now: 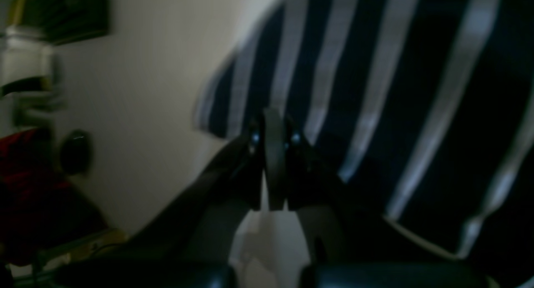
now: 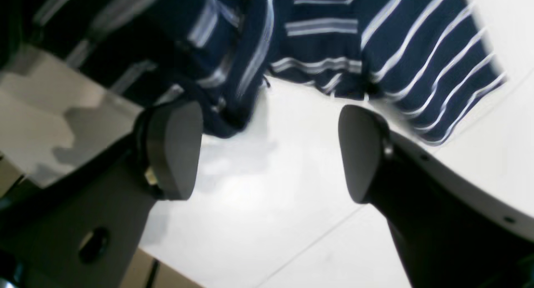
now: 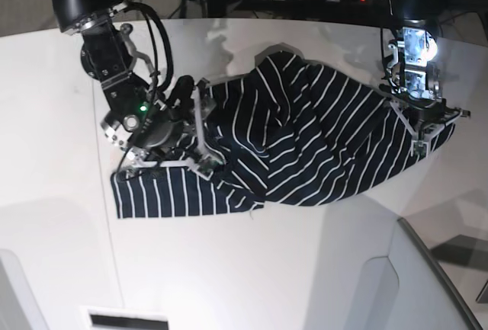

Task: Layout the t-shirt on the table in an organized manner, then fold the t-shirt properly
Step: 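Pull the shirt fabric with the right gripper toward its own side, then stretch the shirt between both grippers, pulling them apart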

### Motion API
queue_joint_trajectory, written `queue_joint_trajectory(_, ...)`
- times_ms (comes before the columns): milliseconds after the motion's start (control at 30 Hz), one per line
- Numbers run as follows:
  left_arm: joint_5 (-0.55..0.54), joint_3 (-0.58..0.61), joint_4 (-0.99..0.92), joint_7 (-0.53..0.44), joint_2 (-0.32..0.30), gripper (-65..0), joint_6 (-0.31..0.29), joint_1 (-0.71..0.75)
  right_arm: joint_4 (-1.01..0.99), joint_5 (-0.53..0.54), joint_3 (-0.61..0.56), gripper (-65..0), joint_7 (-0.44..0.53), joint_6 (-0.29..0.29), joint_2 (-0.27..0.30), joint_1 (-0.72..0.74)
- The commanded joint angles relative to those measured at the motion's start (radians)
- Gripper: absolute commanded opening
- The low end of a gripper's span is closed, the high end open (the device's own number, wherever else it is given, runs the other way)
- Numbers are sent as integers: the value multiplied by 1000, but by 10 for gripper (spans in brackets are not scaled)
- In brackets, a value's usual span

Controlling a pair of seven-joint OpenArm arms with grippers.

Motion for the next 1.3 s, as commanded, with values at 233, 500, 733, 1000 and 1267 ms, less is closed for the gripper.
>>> queue_joint_trajectory(233, 10, 3, 57, -17, 0, -650, 5, 6, -72, 8, 1, -182, 55, 1, -16, -30)
queue_joint_trajectory(500, 6, 0, 51, -16, 1, -650, 5, 13, -247, 8, 9, -182, 167, 2, -39, -2)
queue_joint_trajectory(733, 5, -1, 49, -16, -3, -650, 5, 28, -303, 129, 9, -320, 168, 2, -1, 32)
queue_joint_trajectory(1000, 5, -1, 49, -16, -2, -650, 5, 28, -231, 238, 50, -644, 78, -1, 65, -6)
queue_joint_trajectory(1267, 13, 6, 59, -19, 3, -650, 5, 45, 129, 237, 239, -648, -126, -1, 111, -151)
